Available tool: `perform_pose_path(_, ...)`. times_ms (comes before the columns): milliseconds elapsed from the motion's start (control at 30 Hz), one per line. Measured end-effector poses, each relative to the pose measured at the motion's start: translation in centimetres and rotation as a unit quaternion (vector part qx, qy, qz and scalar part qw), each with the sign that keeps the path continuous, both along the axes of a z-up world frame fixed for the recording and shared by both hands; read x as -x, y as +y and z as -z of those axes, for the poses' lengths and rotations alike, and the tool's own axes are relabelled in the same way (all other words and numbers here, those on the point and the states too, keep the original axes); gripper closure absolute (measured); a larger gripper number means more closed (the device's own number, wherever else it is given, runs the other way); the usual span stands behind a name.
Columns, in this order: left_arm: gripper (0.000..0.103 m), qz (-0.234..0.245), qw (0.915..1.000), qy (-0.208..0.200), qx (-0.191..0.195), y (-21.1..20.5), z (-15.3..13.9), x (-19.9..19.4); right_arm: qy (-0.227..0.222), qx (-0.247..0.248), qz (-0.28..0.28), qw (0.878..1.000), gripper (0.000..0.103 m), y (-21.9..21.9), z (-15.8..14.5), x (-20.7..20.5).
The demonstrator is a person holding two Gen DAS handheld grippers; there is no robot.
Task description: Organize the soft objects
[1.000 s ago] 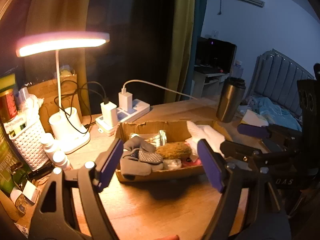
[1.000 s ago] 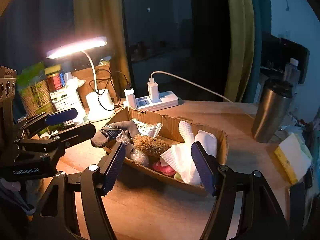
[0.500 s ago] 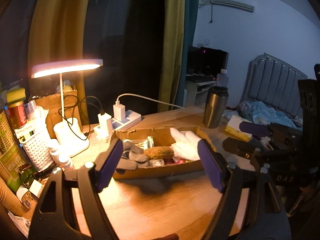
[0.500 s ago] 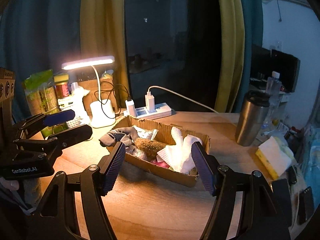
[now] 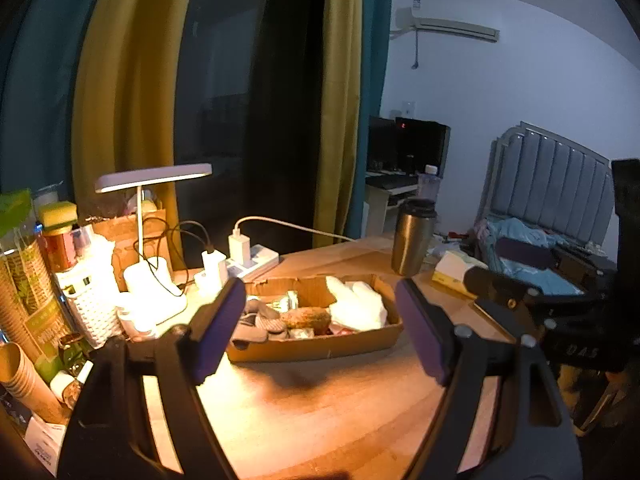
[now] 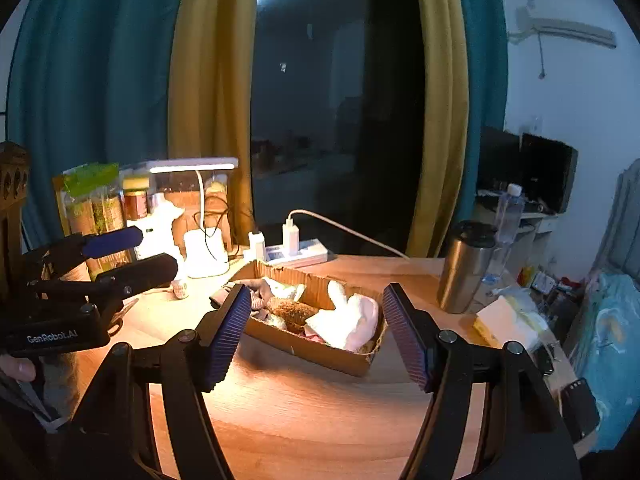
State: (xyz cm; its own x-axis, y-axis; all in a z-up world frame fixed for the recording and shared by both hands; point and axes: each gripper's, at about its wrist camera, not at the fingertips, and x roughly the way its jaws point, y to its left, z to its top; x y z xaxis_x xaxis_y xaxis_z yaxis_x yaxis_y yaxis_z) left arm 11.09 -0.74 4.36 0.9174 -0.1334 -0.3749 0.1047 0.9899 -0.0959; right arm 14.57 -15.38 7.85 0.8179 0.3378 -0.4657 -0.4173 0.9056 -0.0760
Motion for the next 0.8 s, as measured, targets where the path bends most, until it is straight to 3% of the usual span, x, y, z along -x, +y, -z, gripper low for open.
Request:
perform_pose_path(200,0.021,-0.002,0.9997,-0.020,-0.016,-0.9,-1.5,2.4,-0.028,-0.005,0.023,0.999,0.031,-0.8,-1.8,2.8)
perform_pose_path(267,0.006,-0.009,0.9991,-0.033,-0.023,-1.1,-2.1,3.4,-0.037,-0.008,0.034,0.999,0.026,-1.1,-2.5,3.6)
perform_pose_path(333,0.006,-0.014,0.9982,-0.052,-0.024,-1.3,-2.8,4.5,-0.046,-0.013,0.039,0.998,0.018,-1.5,-3.2,4.5)
perform_pose_path(800,0.003,-0.029,0.9943,-0.101,-0.020,-1.2,-6.3,7.9,-0.096,-0.023,0.043,0.994,0.018,-2.7,-6.7,8.5)
